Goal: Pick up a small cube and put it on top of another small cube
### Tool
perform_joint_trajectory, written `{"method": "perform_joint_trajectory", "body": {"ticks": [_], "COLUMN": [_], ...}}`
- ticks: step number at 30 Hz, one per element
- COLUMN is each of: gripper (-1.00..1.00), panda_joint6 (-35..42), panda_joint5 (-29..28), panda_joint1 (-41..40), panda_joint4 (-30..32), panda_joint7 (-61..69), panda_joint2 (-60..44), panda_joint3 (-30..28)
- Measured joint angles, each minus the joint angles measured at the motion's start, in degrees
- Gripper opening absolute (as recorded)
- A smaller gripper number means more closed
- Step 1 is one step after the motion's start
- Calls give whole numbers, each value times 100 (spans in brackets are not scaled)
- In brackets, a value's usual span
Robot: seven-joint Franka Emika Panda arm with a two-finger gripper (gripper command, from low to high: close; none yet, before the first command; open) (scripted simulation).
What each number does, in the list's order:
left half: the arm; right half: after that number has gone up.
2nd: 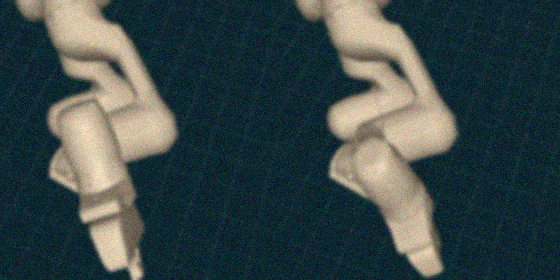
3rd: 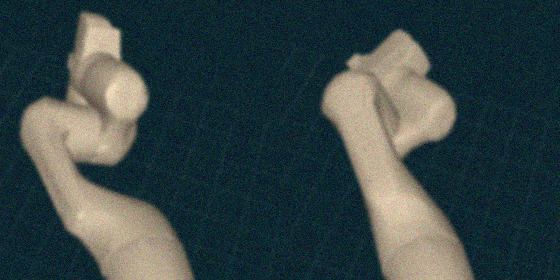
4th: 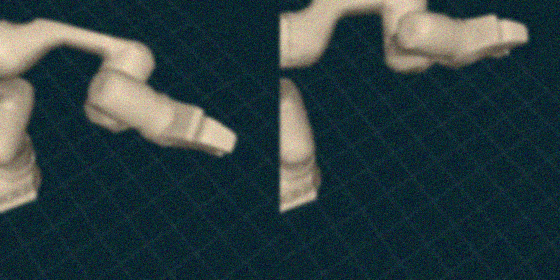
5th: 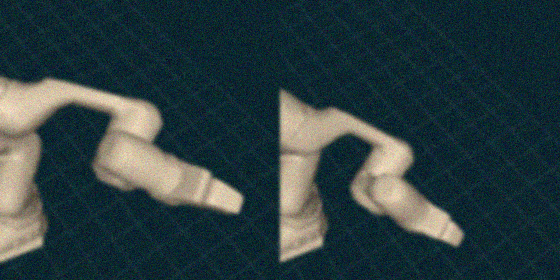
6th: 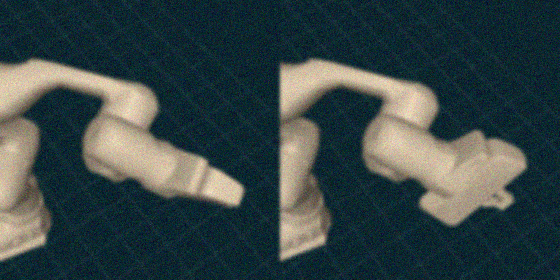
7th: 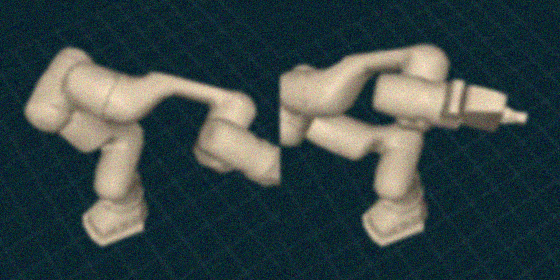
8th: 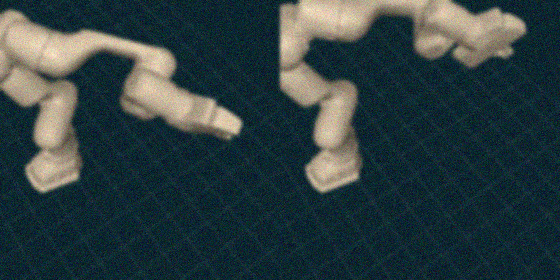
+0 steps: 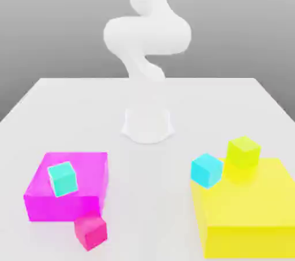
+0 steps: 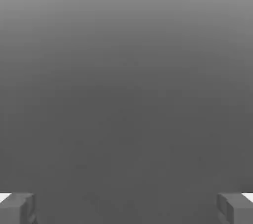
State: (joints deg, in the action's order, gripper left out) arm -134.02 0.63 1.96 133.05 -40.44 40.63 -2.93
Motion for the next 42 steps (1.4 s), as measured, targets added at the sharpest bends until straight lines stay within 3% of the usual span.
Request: {"method": "perform_joint_trajectory", "body": {"ticks": [17,25,30,31,37,42], "gripper": [0,0,0,-100,-100,-100], "panda_joint6": [-1529,-2286,-3045,-3154,-3194,-2603], "panda_joint5": [953,1055,1632,1727,1767,1181], "panda_joint1": [759,377,-163,-255,-304,83], "panda_joint4": [863,1259,1099,1068,1053,1232], "panda_joint7": [4067,5679,6274,6349,6380,5939], "panda_joint2": [-3568,-5170,-6205,-6347,-6418,-5632], "panda_joint3": [-1580,-1603,-976,-865,-806,-1319]}}
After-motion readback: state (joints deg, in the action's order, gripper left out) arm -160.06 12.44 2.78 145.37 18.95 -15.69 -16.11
